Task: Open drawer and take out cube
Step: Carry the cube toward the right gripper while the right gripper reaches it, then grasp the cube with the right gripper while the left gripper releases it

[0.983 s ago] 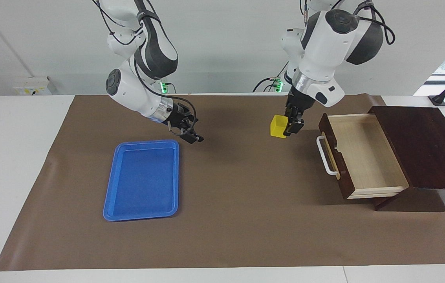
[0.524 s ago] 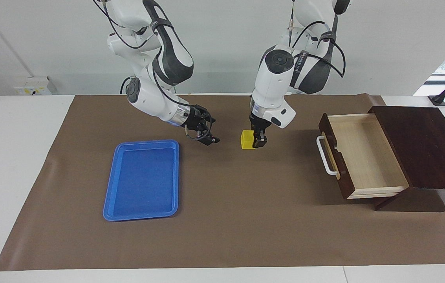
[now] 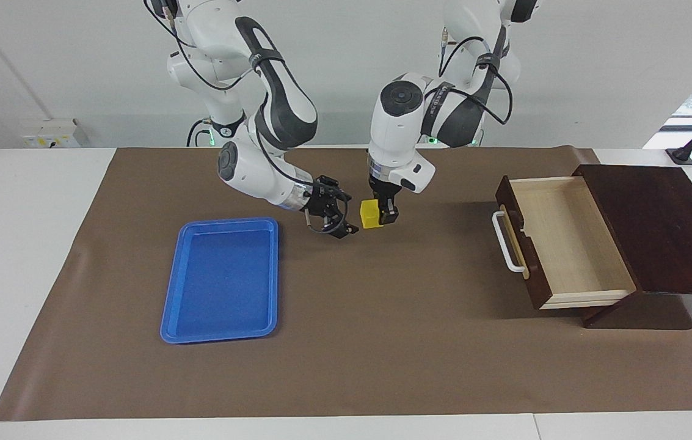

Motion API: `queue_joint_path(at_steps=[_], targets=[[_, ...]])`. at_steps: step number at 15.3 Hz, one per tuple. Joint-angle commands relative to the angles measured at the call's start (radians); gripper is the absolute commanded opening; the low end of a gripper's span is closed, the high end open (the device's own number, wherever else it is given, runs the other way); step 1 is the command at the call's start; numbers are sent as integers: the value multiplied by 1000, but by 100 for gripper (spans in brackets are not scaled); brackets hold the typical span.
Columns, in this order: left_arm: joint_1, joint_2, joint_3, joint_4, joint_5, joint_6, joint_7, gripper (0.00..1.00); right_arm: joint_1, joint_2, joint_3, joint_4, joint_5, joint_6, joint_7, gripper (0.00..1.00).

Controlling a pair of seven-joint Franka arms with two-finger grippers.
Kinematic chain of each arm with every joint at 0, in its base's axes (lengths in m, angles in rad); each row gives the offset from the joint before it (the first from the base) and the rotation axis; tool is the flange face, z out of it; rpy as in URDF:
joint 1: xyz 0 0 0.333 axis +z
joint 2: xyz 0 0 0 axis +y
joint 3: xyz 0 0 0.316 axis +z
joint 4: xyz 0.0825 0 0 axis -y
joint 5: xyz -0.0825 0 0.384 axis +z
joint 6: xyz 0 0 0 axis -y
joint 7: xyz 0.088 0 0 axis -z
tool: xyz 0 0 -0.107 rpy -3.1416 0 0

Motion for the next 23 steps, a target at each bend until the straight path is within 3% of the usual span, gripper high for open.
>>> queue_joint_path(at_steps=[1, 10, 12, 16, 17, 18, 20, 23], targets=[[-27, -17, 16, -26, 18, 34, -32, 0, 14, 16, -2, 13, 15, 1, -22, 99], [-32, -17, 16, -30, 18, 41, -37, 0, 30, 13, -2, 4, 18, 7, -51, 97], [-29, -17, 16, -30, 18, 49, -38, 0, 28, 11, -2, 1, 18, 7, -51, 83], [-26, -17, 16, -29, 18, 43, -37, 0, 20, 11, -2, -4, 18, 9, -51, 83], [-26, -17, 16, -30, 18, 40, -37, 0, 22, 11, -2, -4, 18, 9, -50, 79], [-26, -17, 16, -32, 18, 46, -37, 0, 21, 11, -2, -4, 18, 9, -48, 65], [-24, -17, 16, -29, 18, 38, -35, 0, 17, 11, -2, -2, 18, 9, -46, 0], [-24, -17, 16, -29, 18, 41, -33, 0, 16, 13, -2, 4, 16, 6, -49, 0]])
